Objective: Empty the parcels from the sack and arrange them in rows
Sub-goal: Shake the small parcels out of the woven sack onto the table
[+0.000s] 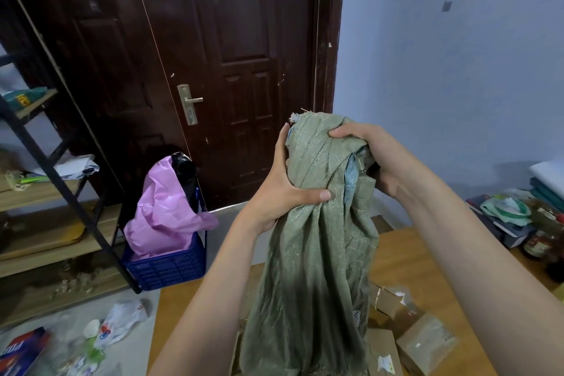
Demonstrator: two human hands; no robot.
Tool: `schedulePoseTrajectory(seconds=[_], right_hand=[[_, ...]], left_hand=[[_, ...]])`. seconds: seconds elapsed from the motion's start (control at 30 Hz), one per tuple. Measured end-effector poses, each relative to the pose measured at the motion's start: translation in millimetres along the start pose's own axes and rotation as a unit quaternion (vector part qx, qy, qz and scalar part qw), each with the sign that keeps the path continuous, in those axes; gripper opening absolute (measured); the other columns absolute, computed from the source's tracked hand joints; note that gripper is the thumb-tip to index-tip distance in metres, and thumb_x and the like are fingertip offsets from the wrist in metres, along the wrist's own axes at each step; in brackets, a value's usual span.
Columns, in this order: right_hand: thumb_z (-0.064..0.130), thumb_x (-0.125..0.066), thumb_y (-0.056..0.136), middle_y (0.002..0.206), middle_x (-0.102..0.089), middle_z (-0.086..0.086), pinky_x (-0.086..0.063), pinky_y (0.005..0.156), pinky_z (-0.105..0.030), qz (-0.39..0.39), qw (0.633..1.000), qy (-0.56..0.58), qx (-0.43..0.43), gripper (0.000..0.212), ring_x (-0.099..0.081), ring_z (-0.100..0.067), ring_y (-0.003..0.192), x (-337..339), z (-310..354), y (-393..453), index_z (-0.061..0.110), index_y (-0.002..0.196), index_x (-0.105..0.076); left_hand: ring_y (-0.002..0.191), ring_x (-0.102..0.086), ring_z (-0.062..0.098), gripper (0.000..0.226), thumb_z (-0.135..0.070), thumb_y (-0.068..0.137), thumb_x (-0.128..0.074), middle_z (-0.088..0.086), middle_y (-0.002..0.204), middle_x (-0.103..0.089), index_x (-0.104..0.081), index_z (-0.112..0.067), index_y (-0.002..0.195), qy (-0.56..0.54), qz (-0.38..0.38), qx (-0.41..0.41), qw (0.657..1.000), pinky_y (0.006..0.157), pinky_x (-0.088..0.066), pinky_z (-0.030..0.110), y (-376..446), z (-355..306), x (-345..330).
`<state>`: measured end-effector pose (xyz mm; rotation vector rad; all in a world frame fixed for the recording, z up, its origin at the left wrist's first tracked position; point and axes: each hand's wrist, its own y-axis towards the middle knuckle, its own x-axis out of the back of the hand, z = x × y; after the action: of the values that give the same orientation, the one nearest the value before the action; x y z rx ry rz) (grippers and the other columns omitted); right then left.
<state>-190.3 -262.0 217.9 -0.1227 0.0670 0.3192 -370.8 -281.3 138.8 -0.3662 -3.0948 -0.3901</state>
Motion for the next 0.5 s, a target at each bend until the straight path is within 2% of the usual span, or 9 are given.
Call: schedulePoseTrajectory(seconds=[0.1, 0.27, 0.5], right_hand=[[0.026, -0.067, 0.085, 0.099, -0.076, -0.012, -0.057, 0.086, -0.04, 0.0, 1.0, 0.01, -0.009, 0.028, -0.073, -0.026, 0.088, -0.7, -3.9, -1.2, 0.01, 0.107, -0.072], [0.025, -0.064, 0.087, 0.098, -0.076, -0.011, -0.059, 0.078, -0.036, 0.009, 0.999, 0.035, -0.016, 0.026, -0.073, -0.024, 0.083, -0.7, -6.9, -3.0, 0.01, 0.107, -0.072], [0.025, -0.065, 0.086, 0.091, -0.074, -0.01, -0.058, 0.078, -0.037, 0.005, 0.997, 0.079, -0.017, 0.023, -0.071, -0.025, 0.08, -5.5, -2.9, -3.1, 0.01, 0.102, -0.071]], left_hand=[[0.135, -0.048, 0.011, 0.137, -0.015, 0.055, -0.091, -0.006, 0.151, -0.038, -0.001, -0.045, 0.153, -0.002, 0.007, 0.018, 1.0, 0.112, -0.04, 0.045, -2.0, 5.8, -1.6], [0.131, -0.052, 0.013, 0.133, -0.014, 0.052, -0.091, -0.002, 0.147, -0.043, -0.009, -0.041, 0.153, 0.001, 0.022, 0.026, 0.999, 0.109, -0.044, 0.043, -3.0, 6.9, -2.2], [0.128, -0.055, 0.015, 0.127, -0.009, 0.052, -0.092, 0.0, 0.143, -0.048, -0.018, -0.043, 0.149, -0.019, -0.011, 0.007, 1.0, 0.106, -0.047, 0.045, -1.0, -1.1, -3.1]])
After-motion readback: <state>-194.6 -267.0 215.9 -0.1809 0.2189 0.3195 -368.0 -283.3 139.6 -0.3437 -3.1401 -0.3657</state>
